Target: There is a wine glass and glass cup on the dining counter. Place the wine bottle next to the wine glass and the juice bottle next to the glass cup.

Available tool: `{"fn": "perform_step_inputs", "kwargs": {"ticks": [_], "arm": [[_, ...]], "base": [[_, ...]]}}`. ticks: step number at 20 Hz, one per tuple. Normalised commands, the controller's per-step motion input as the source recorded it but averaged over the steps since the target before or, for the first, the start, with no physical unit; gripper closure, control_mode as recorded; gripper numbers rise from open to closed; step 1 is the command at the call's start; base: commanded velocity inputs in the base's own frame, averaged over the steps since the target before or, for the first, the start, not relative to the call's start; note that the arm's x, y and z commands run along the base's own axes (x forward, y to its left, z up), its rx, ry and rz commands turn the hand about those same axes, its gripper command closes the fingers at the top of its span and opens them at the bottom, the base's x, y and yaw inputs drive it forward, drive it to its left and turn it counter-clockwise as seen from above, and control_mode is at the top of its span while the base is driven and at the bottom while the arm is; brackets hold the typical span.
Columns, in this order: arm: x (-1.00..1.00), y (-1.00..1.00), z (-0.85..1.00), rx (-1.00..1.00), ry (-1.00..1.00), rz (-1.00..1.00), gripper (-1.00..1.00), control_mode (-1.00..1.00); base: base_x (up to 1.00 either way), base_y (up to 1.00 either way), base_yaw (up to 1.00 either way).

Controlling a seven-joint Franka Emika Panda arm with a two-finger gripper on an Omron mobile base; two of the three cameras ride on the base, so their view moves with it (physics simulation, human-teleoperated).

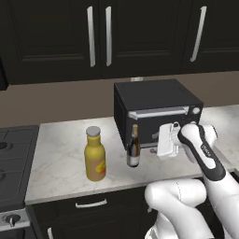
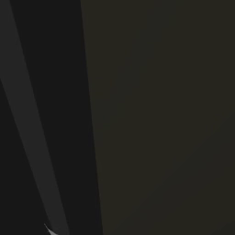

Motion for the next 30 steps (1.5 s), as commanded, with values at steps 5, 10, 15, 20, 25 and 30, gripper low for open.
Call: {"fn": "perform_step_inputs", "kwargs": {"ticks": [5,10,15,20,25,30], "arm": [[0.0,0.33,-0.07,0.03,0.0,0.14,-1.0,-1.0],[0.01,0.2,-0.07,0.04,0.0,0.11,-1.0,-1.0],[0.1,0.12,-0.12,0.05,0.01,0.05,-1.0,-1.0],[0.23,0.03,-0.13,0.04,0.01,0.01,-1.0,-1.0],[0.18,0.0,-0.11,0.03,0.03,0.0,-1.0,-1.0],[0.16,0.0,-0.1,0.0,0.04,0.0,-1.0,-1.0]], "base": [[0.0,0.0,0.0],[0.0,0.0,0.0],[0.0,0.0,0.0],[0.0,0.0,0.0],[0.0,0.0,0.0],[0.0,0.0,0.0]]}}
